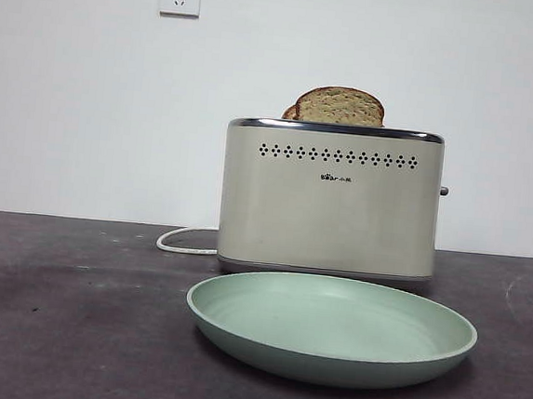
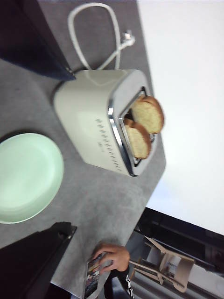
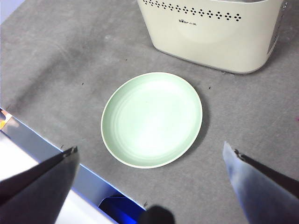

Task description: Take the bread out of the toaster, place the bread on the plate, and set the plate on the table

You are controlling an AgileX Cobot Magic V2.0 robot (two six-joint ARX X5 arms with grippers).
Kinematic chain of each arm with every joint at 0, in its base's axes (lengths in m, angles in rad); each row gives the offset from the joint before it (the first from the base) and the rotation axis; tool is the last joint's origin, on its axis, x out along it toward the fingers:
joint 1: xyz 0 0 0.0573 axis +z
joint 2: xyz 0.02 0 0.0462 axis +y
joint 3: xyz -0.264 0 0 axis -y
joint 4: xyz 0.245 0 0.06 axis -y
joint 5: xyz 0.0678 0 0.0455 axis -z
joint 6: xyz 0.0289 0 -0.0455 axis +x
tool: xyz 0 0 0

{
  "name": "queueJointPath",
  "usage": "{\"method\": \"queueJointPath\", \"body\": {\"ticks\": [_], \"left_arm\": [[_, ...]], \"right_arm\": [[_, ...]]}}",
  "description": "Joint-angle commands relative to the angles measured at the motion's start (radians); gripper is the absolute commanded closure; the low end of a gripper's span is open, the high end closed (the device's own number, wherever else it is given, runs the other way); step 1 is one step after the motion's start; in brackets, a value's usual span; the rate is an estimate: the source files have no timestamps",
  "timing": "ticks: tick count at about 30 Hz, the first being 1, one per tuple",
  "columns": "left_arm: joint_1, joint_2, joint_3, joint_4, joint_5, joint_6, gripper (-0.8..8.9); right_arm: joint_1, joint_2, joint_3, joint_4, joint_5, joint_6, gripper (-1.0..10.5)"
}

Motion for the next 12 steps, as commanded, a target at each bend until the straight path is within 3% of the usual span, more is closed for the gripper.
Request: {"method": "queueJointPath", "body": {"ticks": [1,12], "left_arm": [[-0.032,0.054,0.004,0.096,0.005,0.004,2.48],[-0.189,0.406,0.19,0.269,-0.038,0.018,2.48]], "right_arm": [[0.003,0.005,0.001,0.005,-0.001,-0.007,4.2],[0.003,0.048,0.001,0.005,-0.001,-0.008,4.2]]}}
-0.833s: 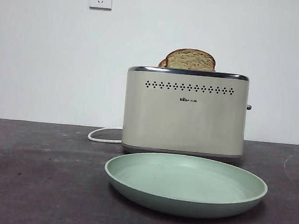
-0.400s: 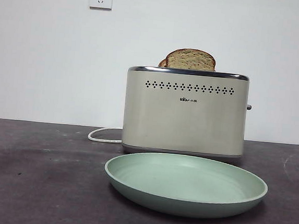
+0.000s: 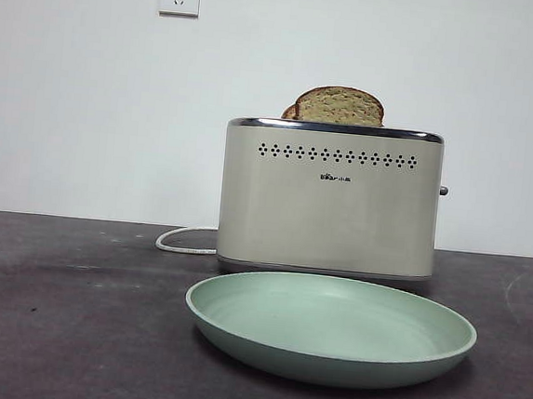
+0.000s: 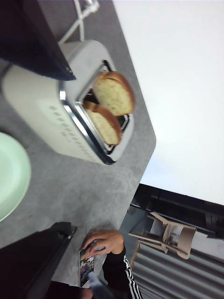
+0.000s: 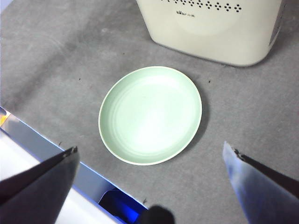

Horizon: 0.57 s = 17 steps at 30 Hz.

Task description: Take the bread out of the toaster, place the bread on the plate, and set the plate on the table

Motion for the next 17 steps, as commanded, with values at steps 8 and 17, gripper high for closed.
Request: {"method": "queueJointPath", "body": {"ticks": [8,17], "left_arm": [[-0.126,0.332,0.168,0.126,-0.092,0.096,2.48],[-0.215,0.579,0.245,0.307,-0.191,0.172,2.49]], "right_arm": [[0.003,0.027,0.001,0.005,-0.001,-0.008,4.2],[0.003,0.028,0.001,0.003,-0.001,-0.007,4.2]]}}
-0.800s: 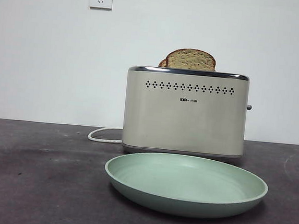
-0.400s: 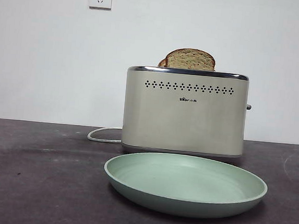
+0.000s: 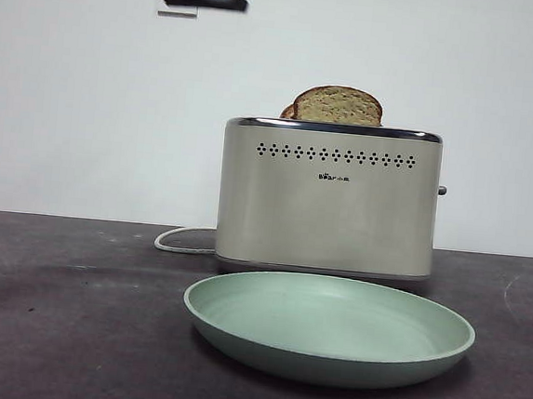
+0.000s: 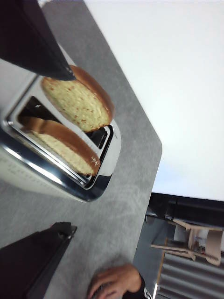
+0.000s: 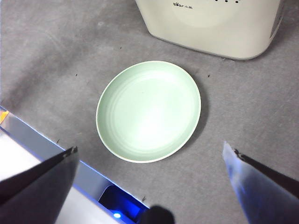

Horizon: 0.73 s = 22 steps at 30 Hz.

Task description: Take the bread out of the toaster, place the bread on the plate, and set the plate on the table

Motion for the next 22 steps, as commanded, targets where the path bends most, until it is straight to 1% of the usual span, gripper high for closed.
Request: {"method": "queueJointPath", "body": {"ticks": [1,5,14,15,18,22], "left_arm": [[-0.019,0.068,0.014,0.045,-0.011,0.047,2.49],[-0.043,0.149,0.022,0.107,-0.054,0.088,2.5],[-0.068,0.253,0.022,0.234,-0.1,0.088,2.53],[-0.072,0.259,0.022,0.243,-0.109,0.088,2.6],[-0.077,0.285,0.022,0.269,-0.106,0.088,3.77],[-0.085,0.315,0.022,0.28,-0.106,0.087,3.82]], "right_arm": [[0.003,0.0,0.001,0.003,-0.002,-0.007,4.2],[0.003,0.0,0.001,0.003,-0.001,-0.007,4.2],[0.003,0.0,0.001,-0.006,-0.002,-0.007,4.2],[0.003,0.0,0.001,-0.008,-0.002,-0.007,4.2],[0.003,0.0,0.001,-0.009,-0.002,-0.007,4.2],[0.003,0.0,0.001,-0.013,-0.002,-0.007,4.2]]}}
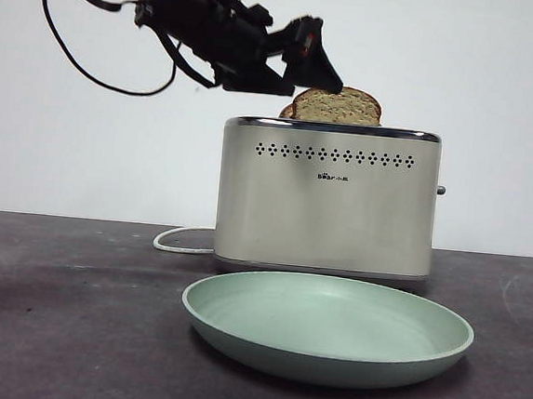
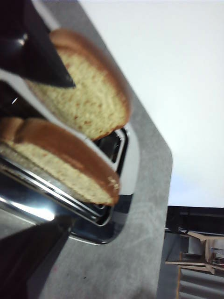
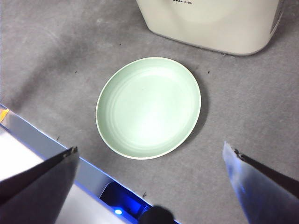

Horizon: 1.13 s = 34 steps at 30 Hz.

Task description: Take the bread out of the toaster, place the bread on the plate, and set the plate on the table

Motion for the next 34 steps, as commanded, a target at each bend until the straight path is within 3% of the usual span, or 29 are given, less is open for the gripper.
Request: {"method": "queueJointPath", "body": {"ticks": [1,3,8,13,24,34], "left_arm": [[-0.013,0.03,0.001,0.001,-0.002,0.011,3.83],[-0.018,0.031,0.001,0.0,-0.002,0.011,4.3],[-0.033,0.031,0.001,0.038,-0.005,0.007,7.18],[-0.04,0.03,0.001,0.057,-0.003,0.002,8.25],[-0.031,-0.021,0.003,0.072,-0.004,0.003,8.22],[-0.031,-0.196,0.006,0.038,-0.006,0.003,8.22]], "right_arm": [[0.003,-0.001,0.001,0.001,-0.001,-0.008,4.2],[0.003,-0.001,0.001,0.0,-0.001,-0.008,4.2],[0.003,-0.001,0.001,-0.002,-0.001,-0.008,4.2],[0.003,-0.001,0.001,-0.009,-0.001,-0.008,4.2],[0.003,-0.001,0.001,-0.01,0.0,-0.008,4.2],[0.003,-0.001,0.001,-0.009,0.0,-0.008,4.2]]}}
